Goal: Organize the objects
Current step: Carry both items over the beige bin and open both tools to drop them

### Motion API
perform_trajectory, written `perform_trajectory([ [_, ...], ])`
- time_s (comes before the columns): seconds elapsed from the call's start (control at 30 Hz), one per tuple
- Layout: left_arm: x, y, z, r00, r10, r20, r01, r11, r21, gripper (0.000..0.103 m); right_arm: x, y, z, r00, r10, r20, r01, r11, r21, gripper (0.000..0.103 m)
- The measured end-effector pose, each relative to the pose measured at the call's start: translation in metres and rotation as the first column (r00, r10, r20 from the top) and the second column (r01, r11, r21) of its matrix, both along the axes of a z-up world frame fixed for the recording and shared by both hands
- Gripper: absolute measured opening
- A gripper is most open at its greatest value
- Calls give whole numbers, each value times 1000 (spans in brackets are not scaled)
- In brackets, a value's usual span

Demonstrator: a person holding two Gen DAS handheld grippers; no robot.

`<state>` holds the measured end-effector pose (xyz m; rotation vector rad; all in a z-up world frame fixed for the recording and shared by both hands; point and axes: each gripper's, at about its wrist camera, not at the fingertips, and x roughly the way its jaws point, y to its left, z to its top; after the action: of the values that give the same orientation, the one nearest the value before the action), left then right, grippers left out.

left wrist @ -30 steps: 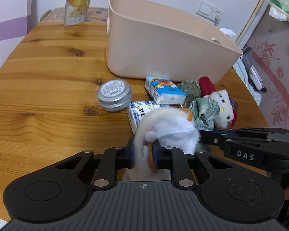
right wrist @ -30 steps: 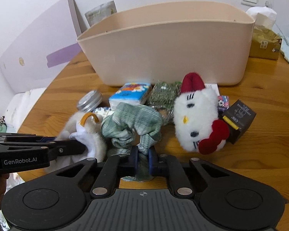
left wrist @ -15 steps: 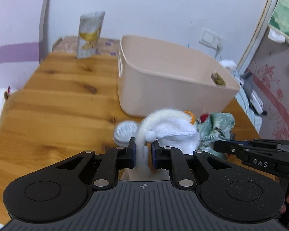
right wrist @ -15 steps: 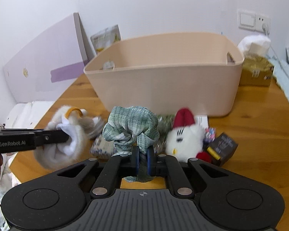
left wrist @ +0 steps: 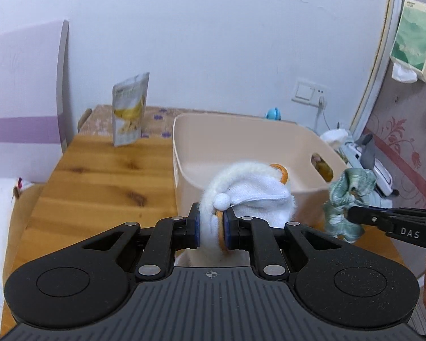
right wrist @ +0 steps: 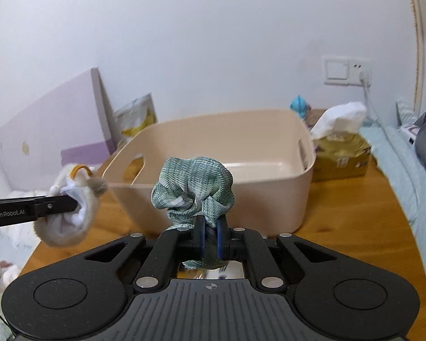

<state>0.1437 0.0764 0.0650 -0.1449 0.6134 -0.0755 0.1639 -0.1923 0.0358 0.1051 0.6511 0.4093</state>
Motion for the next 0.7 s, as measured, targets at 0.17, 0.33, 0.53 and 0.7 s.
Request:
perform_trajectory([
  [0.17,17,-4,14,999,5,40,-6,1000,25,15,16,-8,10,999,-27,26,27,1000,12,7],
  [0.33,36,-11,26,997,1,77,-5,999,52,15,35,-10,22,997,-48,64,47,999,24,7],
  [0.53,64,-20,26,997,-9,80,1,994,105,15,54,-4,26,994,-70,89,69,997,18,7],
  [0.7,93,-27,16,999,-15,48,9,990,138,15,69,3,24,991,-92,92,91,996,17,7],
])
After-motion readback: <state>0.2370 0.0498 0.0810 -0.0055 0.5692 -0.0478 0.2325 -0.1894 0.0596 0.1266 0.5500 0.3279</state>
